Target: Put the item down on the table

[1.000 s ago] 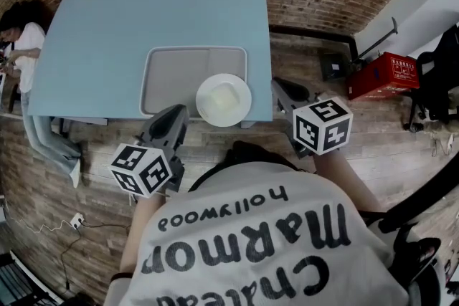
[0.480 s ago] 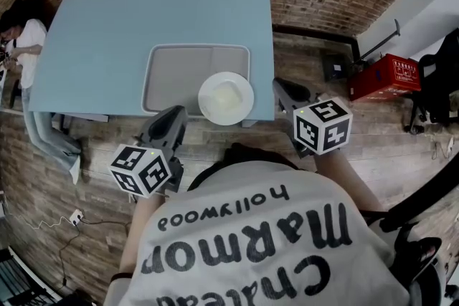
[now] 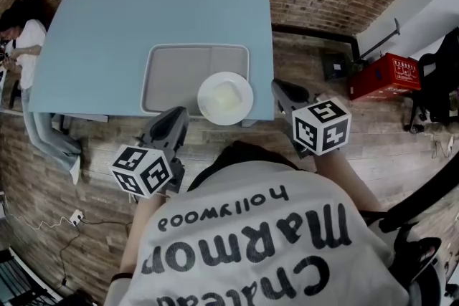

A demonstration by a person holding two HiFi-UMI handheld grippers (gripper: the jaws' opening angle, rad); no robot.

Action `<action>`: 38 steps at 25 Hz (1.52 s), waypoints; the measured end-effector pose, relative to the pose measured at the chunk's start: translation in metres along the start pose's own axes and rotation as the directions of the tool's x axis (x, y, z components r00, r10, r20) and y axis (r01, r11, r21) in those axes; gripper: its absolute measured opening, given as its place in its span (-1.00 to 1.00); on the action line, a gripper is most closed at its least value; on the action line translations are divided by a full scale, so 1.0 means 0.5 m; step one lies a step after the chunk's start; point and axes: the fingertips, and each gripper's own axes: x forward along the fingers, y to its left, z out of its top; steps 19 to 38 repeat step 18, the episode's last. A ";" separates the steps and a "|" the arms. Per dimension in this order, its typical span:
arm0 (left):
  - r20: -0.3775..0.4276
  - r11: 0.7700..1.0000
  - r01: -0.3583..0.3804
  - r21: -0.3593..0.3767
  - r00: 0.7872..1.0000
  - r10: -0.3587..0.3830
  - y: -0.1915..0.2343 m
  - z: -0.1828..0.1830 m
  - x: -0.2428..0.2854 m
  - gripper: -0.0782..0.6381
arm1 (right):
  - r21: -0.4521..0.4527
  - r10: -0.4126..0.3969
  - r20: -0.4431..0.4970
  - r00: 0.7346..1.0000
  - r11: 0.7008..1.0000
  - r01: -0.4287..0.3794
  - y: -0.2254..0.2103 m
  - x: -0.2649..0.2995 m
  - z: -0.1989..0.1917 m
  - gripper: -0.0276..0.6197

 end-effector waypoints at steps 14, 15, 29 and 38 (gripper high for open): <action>-0.004 1.000 0.010 -0.018 1.000 -0.010 0.001 -0.001 0.018 -0.71 | 0.016 -0.005 -0.001 1.000 1.000 0.005 -0.016 0.003 -0.001 -0.89; -0.005 1.000 0.011 -0.016 1.000 -0.011 0.000 -0.001 0.020 -0.71 | 0.018 -0.005 -0.002 1.000 1.000 0.005 -0.017 0.003 -0.002 -0.89; -0.008 1.000 0.013 -0.012 1.000 -0.013 0.000 -0.001 0.022 -0.71 | 0.026 -0.004 -0.007 1.000 1.000 0.004 -0.019 0.005 -0.006 -0.89; -0.008 1.000 0.013 -0.012 1.000 -0.013 0.000 -0.001 0.022 -0.71 | 0.026 -0.004 -0.007 1.000 1.000 0.004 -0.019 0.005 -0.006 -0.89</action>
